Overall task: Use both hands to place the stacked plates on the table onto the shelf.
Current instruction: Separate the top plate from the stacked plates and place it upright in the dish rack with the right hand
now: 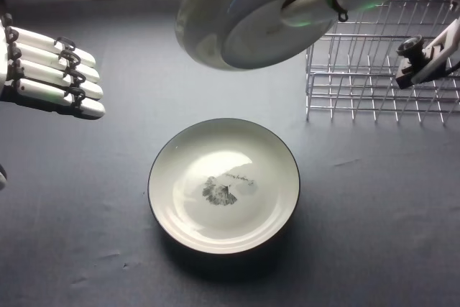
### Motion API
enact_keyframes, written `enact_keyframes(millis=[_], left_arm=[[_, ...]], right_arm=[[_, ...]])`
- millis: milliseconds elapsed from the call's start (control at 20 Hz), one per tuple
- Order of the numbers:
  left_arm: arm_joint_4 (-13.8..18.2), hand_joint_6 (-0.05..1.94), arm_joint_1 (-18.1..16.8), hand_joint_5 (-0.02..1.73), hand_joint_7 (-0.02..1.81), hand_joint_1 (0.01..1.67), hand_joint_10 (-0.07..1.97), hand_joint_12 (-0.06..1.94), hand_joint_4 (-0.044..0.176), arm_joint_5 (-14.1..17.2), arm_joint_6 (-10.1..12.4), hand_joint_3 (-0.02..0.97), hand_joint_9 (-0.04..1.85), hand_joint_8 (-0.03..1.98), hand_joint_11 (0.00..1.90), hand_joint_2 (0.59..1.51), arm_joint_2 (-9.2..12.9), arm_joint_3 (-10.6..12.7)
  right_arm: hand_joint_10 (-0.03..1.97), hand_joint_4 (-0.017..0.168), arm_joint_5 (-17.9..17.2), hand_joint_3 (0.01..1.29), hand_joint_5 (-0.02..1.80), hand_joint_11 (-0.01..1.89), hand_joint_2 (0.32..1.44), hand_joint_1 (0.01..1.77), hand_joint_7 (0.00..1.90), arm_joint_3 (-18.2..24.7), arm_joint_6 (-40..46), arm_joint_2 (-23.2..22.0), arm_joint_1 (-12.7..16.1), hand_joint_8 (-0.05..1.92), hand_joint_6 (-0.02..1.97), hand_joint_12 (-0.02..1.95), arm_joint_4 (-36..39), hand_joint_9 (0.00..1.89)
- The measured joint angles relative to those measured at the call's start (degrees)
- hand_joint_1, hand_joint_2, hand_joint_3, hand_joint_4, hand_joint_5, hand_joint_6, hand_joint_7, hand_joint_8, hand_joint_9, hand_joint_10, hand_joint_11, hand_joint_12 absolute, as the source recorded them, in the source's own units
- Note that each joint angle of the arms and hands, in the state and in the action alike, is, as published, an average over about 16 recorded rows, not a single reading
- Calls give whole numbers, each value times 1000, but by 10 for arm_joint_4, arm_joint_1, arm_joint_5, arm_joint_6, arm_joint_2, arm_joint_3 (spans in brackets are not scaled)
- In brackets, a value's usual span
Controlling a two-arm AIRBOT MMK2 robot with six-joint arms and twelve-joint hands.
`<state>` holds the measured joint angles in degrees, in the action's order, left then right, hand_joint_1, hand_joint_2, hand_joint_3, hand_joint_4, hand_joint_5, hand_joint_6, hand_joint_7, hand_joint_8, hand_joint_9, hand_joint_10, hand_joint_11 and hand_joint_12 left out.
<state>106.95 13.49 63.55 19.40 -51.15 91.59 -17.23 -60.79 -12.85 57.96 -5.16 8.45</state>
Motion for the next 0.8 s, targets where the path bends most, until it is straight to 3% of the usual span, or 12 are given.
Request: enact_keyframes(millis=[400, 800], left_arm=[[-16, 4, 7, 65, 49, 14, 7, 18, 0, -23, -14, -5, 21, 17, 21, 1124, -20, -12], [-67, 4, 29, 67, 51, 14, 7, 19, 0, -73, -28, -5, 21, 17, 22, 1125, -35, -44]], right_arm=[[1075, -3, 26, 14, 1059, 827, 926, 1394, 1182, -21, -1, -2, 20, 439, 739, 1236, -63, 1058], [1084, -4, 31, 13, 1052, 823, 927, 1405, 1169, -39, -2, -22, 20, 452, 764, 1247, -76, 1045]])
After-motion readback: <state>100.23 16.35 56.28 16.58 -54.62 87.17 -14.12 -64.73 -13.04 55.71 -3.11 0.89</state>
